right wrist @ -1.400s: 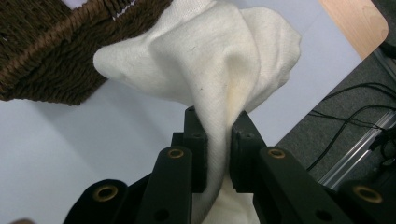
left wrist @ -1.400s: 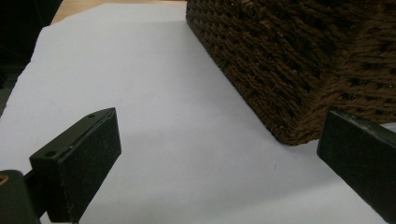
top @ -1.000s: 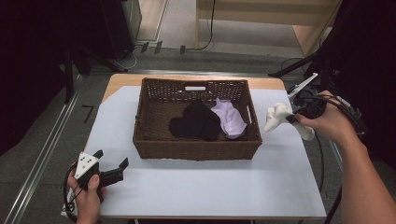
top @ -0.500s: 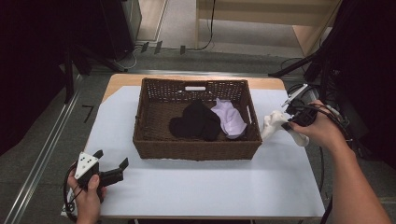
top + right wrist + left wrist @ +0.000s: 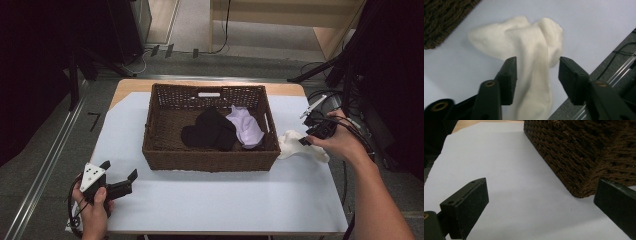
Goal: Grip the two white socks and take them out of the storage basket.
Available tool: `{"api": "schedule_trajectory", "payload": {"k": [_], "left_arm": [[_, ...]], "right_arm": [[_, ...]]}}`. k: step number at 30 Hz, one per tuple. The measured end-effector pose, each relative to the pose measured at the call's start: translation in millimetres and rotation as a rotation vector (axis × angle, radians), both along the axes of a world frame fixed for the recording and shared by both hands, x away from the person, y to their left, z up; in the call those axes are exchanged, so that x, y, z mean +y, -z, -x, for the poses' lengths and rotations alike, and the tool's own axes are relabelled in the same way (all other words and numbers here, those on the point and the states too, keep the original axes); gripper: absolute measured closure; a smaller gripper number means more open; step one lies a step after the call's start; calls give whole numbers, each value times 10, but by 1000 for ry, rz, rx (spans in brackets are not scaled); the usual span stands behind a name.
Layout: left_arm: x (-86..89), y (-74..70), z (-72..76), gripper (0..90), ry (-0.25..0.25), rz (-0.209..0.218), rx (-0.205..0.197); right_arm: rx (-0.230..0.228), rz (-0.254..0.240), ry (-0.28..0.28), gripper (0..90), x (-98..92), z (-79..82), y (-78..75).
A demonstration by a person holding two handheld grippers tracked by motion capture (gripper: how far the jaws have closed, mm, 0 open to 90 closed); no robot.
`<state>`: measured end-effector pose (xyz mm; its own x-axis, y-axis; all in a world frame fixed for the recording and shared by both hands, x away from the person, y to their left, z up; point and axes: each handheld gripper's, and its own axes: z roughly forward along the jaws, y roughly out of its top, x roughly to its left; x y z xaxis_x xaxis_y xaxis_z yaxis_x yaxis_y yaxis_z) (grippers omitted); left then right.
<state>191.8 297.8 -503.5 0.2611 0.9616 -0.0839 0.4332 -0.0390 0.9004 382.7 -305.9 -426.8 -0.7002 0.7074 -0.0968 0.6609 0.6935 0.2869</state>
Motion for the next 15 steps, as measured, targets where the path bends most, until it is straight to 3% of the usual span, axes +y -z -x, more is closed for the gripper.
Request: {"api": "schedule_trajectory", "payload": {"k": [2,12,15], "left_arm": [[1,-1,0,4,1,0,1],[0,0,1,4,0,1,-1],[1,-1,2,4,0,2,0]], "right_arm": [[-12,2,7,400,5,7,-13],[8,31,17,235,62,74,67],[7,63,12,178,102,146,120]]}}
